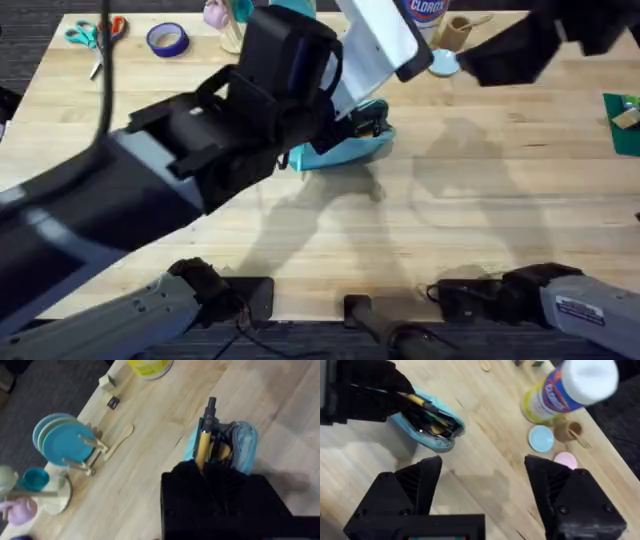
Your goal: Unzip the bag, pick up the pens from the table one at a time and place them inside, then zip the bag closed.
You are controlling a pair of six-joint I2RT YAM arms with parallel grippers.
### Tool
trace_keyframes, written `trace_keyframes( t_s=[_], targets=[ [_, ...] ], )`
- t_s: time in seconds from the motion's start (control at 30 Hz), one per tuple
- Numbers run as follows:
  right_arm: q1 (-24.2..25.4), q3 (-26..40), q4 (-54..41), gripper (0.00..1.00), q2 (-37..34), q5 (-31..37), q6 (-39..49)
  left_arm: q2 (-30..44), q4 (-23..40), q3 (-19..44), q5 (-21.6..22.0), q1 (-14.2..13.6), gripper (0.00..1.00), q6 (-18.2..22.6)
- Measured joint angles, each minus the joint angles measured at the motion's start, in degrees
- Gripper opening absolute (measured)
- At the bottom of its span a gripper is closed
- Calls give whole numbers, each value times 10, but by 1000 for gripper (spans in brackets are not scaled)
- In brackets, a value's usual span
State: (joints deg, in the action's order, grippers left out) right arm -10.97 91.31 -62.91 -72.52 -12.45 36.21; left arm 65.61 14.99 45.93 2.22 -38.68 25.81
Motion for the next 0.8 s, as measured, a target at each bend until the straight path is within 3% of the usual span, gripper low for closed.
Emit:
trace_keyframes(
  t_s=[0.47, 0.8],
  targets=[
    [37, 0, -16, 997, 41, 0, 0, 113, -19, 0, -29, 0, 43, 59],
    [37, 0, -17, 997, 41, 0, 0, 125, 15, 0, -24, 19, 43, 79]
  ],
)
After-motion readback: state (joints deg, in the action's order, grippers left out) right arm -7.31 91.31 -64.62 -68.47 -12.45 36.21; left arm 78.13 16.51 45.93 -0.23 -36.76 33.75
